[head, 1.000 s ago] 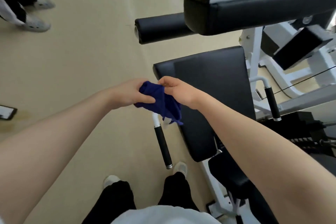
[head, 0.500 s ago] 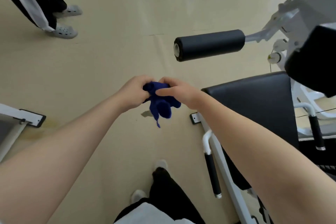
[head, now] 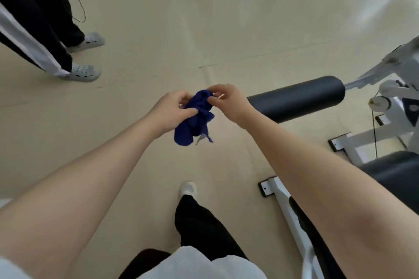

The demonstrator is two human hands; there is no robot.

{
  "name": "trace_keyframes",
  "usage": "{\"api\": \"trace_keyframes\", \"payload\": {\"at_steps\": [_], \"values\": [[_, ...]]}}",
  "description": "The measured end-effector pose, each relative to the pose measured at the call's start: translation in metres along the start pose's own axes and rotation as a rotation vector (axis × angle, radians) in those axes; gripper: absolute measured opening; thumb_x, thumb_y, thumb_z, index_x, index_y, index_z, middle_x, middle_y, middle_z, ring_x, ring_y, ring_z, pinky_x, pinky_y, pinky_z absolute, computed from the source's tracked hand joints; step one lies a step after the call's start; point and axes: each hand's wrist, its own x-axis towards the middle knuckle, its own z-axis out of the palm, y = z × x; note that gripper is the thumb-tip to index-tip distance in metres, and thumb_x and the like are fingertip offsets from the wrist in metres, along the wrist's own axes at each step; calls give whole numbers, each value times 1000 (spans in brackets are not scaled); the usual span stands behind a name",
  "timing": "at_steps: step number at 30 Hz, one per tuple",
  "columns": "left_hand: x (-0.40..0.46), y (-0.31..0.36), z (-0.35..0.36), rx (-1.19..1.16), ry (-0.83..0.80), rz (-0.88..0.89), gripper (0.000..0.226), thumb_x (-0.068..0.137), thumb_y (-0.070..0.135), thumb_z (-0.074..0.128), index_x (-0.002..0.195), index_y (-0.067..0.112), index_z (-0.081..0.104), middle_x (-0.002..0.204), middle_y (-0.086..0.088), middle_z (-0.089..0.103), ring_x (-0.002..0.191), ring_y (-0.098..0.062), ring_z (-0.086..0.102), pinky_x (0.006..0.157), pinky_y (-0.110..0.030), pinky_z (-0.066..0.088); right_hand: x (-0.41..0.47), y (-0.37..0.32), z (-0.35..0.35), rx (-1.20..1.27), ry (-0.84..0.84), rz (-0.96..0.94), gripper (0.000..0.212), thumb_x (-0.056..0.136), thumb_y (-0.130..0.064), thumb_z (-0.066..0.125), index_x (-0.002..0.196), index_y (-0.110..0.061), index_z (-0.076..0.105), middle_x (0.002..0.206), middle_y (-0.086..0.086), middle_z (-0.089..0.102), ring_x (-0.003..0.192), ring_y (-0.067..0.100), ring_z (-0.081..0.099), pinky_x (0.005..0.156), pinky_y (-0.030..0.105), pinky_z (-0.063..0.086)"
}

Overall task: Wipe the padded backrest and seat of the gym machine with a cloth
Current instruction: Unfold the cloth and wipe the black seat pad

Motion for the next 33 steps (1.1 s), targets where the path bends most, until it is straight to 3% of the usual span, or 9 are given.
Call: {"api": "trace_keyframes", "payload": {"at_steps": [4,8,12,16,20,24,28,30,33], "values": [[78,20,-26,54,-70,-22,23,85,7,55,105,15,61,101,1,65,98,-20,63,86,-35,51,64,-12,-22,-46,97,152,24,88,-25,60,110,-15,55,97,1,60,84,18,56,67,27,45],[157,47,-40,-57,-164,-33,18,90,9,52,99,21,60,102,-2,67,94,-16,63,79,-26,51,119,-27,-45,140,76,209,26,95,-32,45,104,-11,58,98,3,65,89,19,60,80,34,48],[254,78,-52,-122,-288,2,23,95,10,43,101,19,63,103,-6,68,95,-19,64,87,-32,50,188,-36,-83,312,110,211,26,93,-31,54,111,-13,56,101,2,64,87,14,62,76,25,51],[350,125,-68,-105,-455,37,33,92,-2,38,89,20,63,84,-3,65,77,-13,62,74,-22,51,267,-38,-127,182,195,202,29,90,-14,56,118,-10,55,110,9,64,100,24,61,90,39,52],[431,172,-69,-72,-575,65,25,89,3,50,93,25,62,91,4,68,86,-13,65,78,-25,50,321,-41,-181,346,283,222,33,91,-4,52,124,-9,50,113,7,61,104,24,60,90,36,52],[497,222,-42,-3,-760,130,19,87,11,61,98,27,63,96,6,70,80,-1,67,68,-12,53,342,-22,-239,562,373,250,32,94,-8,52,127,-11,49,113,5,64,98,20,63,86,29,53],[565,257,11,158,-881,220,24,84,11,64,98,30,63,102,4,66,87,-11,67,80,-27,56,365,24,-302,578,447,311,38,94,1,46,131,-10,48,113,9,66,99,26,64,88,38,52],[604,274,48,287,-872,299,32,83,11,63,112,24,58,112,0,62,94,-20,64,83,-35,54,382,50,-339,560,539,376,43,89,9,41,124,-11,54,108,10,67,96,29,65,84,41,54],[662,308,103,432,-867,387,31,85,8,54,113,22,54,106,3,59,84,-17,62,67,-28,51,410,84,-404,446,699,516,37,84,4,38,103,-17,62,91,4,67,81,25,63,66,35,53]]}}
